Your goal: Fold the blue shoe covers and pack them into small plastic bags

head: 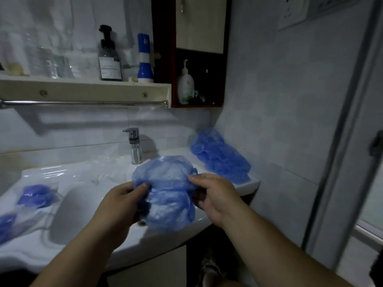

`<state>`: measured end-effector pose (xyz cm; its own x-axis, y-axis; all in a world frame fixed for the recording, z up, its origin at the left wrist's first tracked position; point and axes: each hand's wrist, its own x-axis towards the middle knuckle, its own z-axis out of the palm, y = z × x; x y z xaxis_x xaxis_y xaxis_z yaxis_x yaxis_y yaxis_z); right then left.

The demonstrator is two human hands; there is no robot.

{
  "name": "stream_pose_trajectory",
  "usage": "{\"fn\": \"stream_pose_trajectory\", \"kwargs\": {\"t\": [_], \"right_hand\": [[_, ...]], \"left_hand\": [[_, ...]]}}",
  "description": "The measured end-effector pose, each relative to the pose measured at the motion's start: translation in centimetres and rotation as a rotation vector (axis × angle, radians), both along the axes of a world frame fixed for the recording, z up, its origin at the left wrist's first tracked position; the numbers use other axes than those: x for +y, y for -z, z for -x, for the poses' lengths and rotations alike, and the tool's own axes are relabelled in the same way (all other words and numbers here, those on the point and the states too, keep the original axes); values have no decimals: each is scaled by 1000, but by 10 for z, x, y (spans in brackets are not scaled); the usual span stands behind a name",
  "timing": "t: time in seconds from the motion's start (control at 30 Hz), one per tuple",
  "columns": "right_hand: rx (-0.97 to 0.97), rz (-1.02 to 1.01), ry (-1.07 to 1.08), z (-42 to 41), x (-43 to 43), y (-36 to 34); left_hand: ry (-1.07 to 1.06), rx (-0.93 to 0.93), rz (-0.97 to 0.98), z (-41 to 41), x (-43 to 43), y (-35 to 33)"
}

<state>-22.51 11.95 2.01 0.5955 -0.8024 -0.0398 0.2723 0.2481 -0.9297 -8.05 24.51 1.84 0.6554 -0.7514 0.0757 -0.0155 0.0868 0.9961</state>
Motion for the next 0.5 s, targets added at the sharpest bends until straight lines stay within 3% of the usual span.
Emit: {"fn": "stream_pose_trajectory", "kwargs": {"t": [0.17, 0.33, 0.5], "right_hand": [[-44, -82, -27, 7, 7, -2], [21, -184, -160, 7, 19, -8], [-28, -210, -77, 9, 13, -7]], "left_hand": [[-43, 77, 32, 1, 17, -2], [-36, 2, 22, 5, 25, -5], [21, -28, -37, -2, 32, 2]]}}
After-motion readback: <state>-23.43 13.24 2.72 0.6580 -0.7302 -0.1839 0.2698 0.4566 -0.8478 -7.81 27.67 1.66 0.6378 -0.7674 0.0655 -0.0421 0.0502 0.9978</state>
